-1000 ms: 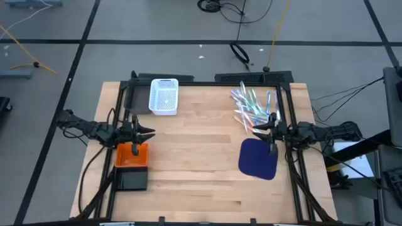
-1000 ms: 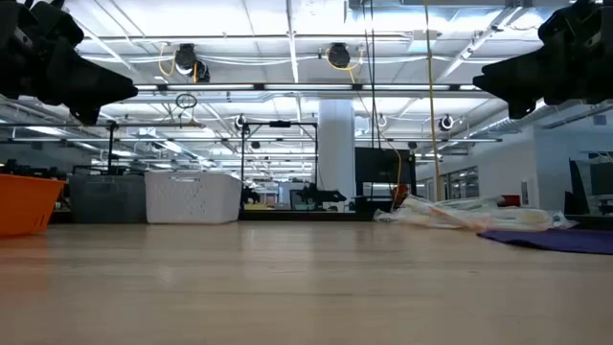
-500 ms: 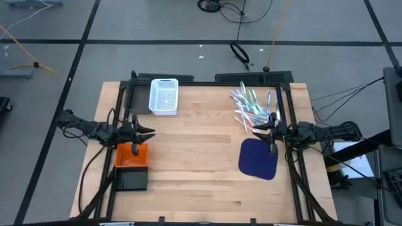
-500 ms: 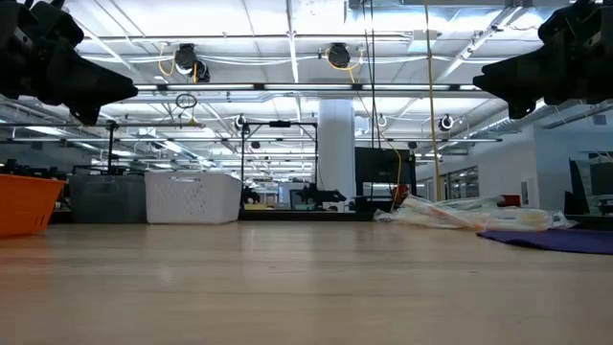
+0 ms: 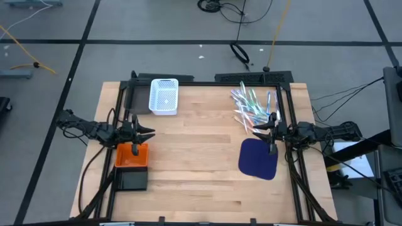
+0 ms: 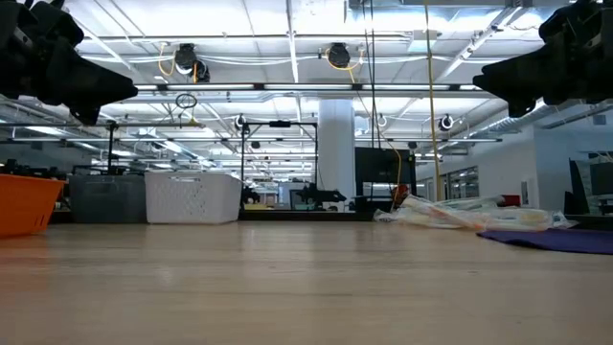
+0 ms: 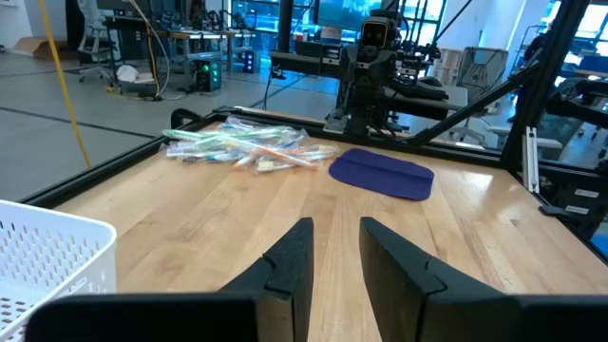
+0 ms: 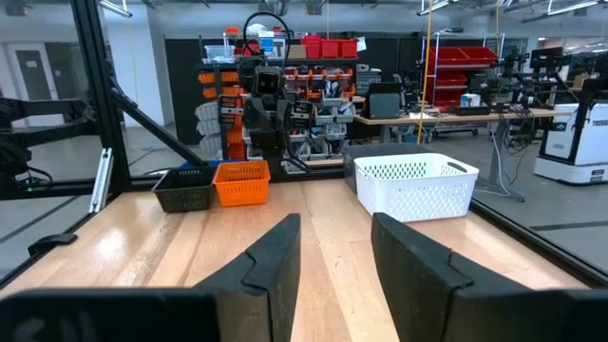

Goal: Pick & Place Toothbrushes

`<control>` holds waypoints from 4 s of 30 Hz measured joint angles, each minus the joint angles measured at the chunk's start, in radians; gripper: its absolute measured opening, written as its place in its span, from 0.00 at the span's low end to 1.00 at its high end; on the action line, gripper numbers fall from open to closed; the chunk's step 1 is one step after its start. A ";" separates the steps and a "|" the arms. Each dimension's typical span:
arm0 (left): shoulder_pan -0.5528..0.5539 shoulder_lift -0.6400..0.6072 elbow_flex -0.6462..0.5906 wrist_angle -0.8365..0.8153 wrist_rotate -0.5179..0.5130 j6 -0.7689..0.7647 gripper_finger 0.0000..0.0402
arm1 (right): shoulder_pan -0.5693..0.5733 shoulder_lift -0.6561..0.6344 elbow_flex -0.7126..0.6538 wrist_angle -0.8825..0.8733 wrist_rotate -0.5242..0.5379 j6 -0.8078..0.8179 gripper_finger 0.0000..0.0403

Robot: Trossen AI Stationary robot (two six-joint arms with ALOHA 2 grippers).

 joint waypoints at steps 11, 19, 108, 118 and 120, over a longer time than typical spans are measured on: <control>0.000 0.000 0.000 -0.001 0.000 0.012 0.22 | 0.000 0.000 0.000 0.000 0.000 0.000 0.31; 0.000 0.000 0.000 0.018 -0.001 0.032 0.22 | 0.000 0.000 0.000 0.060 0.001 0.000 0.31; 0.000 0.000 0.000 0.305 -0.281 0.152 0.22 | -0.762 1.262 0.566 -0.468 -0.051 0.200 0.41; 0.000 0.000 0.000 0.305 -0.281 0.156 0.22 | -0.762 1.244 0.566 -0.471 -0.052 0.189 0.04; 0.000 0.000 0.000 0.305 -0.281 0.156 0.22 | -0.761 1.235 0.566 -0.471 -0.052 0.192 0.05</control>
